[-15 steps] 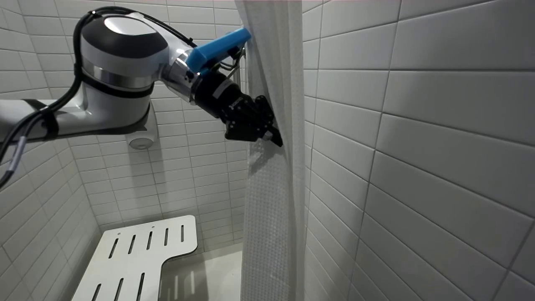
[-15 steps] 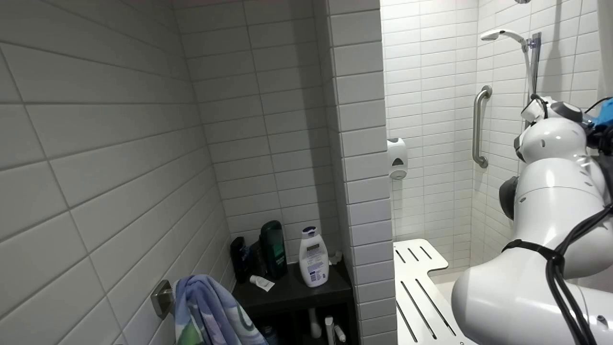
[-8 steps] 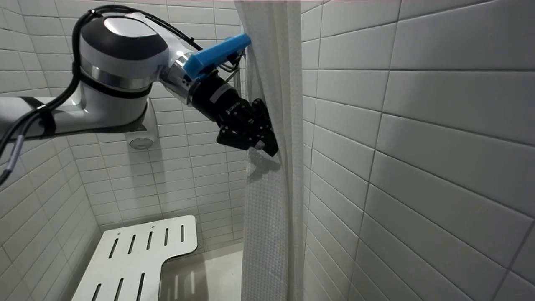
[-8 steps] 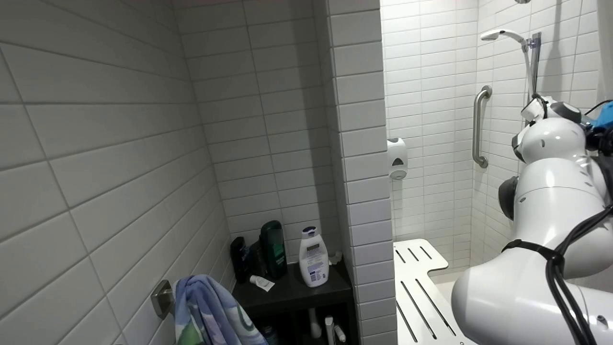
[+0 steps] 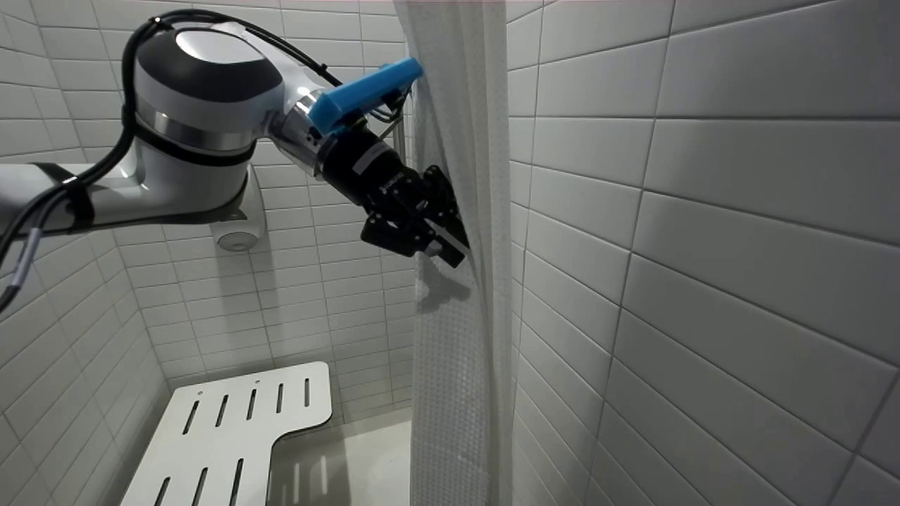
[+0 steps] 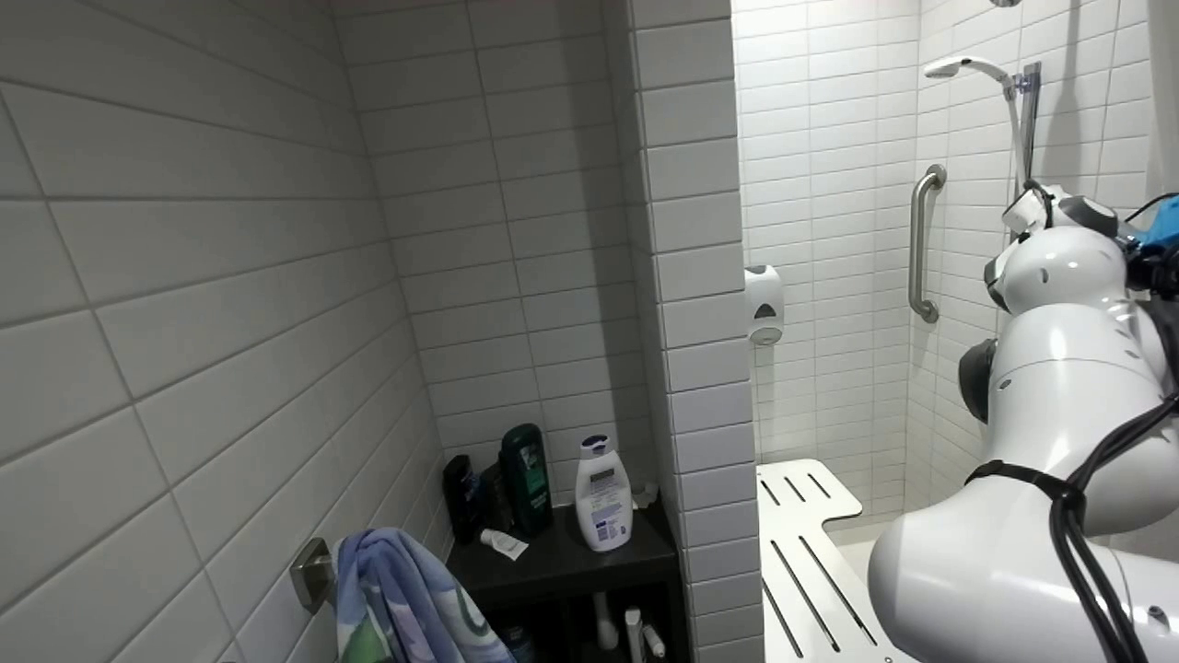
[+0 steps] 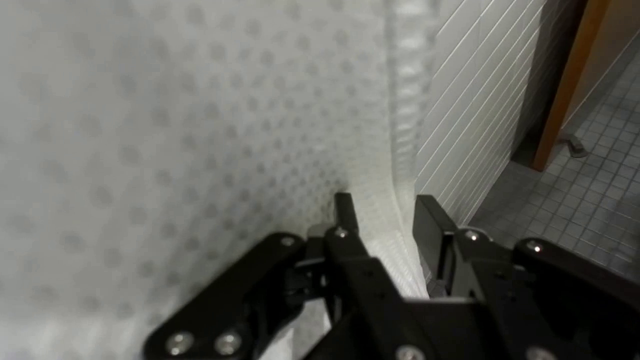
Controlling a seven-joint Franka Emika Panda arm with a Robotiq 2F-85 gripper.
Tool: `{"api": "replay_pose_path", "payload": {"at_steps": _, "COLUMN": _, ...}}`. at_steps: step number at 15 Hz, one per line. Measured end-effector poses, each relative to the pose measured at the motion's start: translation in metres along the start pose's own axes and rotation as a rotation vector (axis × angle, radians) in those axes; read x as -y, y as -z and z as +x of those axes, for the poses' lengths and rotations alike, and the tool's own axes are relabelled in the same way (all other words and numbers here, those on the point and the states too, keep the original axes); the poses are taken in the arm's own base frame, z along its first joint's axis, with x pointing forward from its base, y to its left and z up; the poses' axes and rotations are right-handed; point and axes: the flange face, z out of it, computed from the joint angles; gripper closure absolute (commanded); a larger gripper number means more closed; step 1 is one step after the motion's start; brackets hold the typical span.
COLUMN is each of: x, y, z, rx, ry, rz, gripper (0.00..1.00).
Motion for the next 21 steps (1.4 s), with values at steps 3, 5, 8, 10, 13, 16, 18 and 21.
{"api": "replay_pose_path", "payload": {"at_steps": 3, "x": 0.006, "y": -0.001, "z": 0.003, "rx": -0.023, "ry": -0.002, "rz": 0.056, "gripper": 0.12}}
{"api": "replay_pose_path", "payload": {"at_steps": 5, "x": 0.011, "y": 0.001, "z": 0.004, "rx": -0.046, "ry": -0.001, "rz": 0.103, "gripper": 0.01}}
{"api": "replay_pose_path", "payload": {"at_steps": 8, "x": 0.015, "y": 0.013, "z": 0.003, "rx": -0.099, "ry": 0.006, "rz": 0.137, "gripper": 0.0}}
{"api": "replay_pose_path", "payload": {"at_steps": 10, "x": 0.014, "y": 0.026, "z": 0.002, "rx": -0.158, "ry": 0.016, "rz": 0.136, "gripper": 0.0}}
{"api": "replay_pose_path", "payload": {"at_steps": 13, "x": 0.013, "y": 0.048, "z": -0.001, "rx": -0.273, "ry": 0.051, "rz": 0.13, "gripper": 0.0}}
{"api": "replay_pose_path", "payload": {"at_steps": 16, "x": 0.01, "y": 0.068, "z": -0.005, "rx": -0.364, "ry": 0.157, "rz": 0.082, "gripper": 0.0}}
{"api": "replay_pose_path", "payload": {"at_steps": 18, "x": 0.006, "y": 0.078, "z": -0.008, "rx": -0.392, "ry": 0.246, "rz": 0.028, "gripper": 0.0}}
{"api": "replay_pose_path", "payload": {"at_steps": 21, "x": -0.001, "y": 0.09, "z": -0.013, "rx": -0.402, "ry": 0.384, "rz": -0.07, "gripper": 0.0}}
